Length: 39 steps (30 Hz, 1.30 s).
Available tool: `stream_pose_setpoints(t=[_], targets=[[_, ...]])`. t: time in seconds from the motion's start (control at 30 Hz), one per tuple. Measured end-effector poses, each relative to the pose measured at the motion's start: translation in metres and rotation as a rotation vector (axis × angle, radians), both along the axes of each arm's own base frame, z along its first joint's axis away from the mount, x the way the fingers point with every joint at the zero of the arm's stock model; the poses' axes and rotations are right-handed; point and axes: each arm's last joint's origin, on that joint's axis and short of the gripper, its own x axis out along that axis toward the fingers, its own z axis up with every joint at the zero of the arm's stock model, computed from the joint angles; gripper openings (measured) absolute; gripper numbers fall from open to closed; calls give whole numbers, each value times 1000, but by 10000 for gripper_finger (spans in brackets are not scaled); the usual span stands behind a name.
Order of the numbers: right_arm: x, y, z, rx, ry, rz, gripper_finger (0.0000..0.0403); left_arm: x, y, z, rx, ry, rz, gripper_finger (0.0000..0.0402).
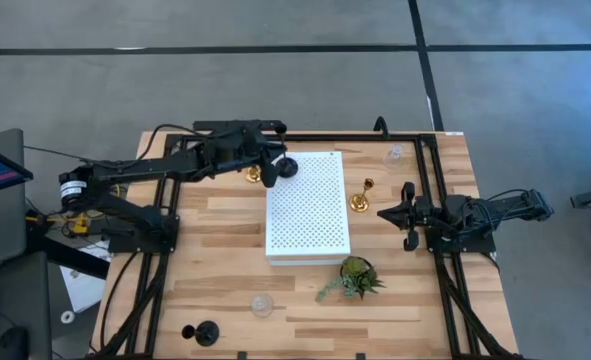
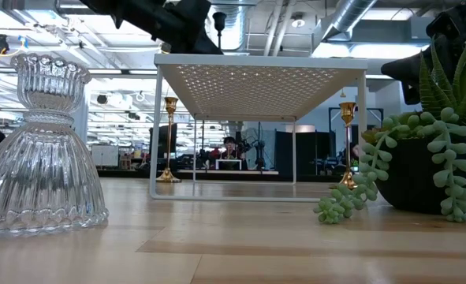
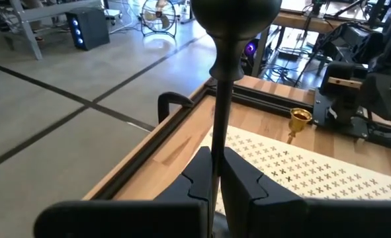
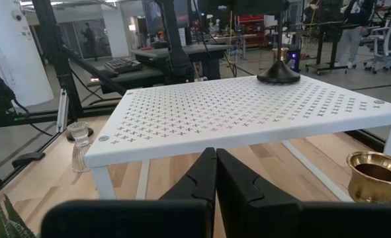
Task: Pick & Place candle stick holders
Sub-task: Put the top black candle holder on the shelf
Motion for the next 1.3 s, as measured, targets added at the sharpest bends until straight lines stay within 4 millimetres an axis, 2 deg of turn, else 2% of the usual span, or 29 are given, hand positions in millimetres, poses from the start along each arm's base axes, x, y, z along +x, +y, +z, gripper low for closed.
stream_pose_setpoints(t=[1.3], targets=[[0,0,0,1,0,0,1,1,-1,1,-7,-12,-37,39]])
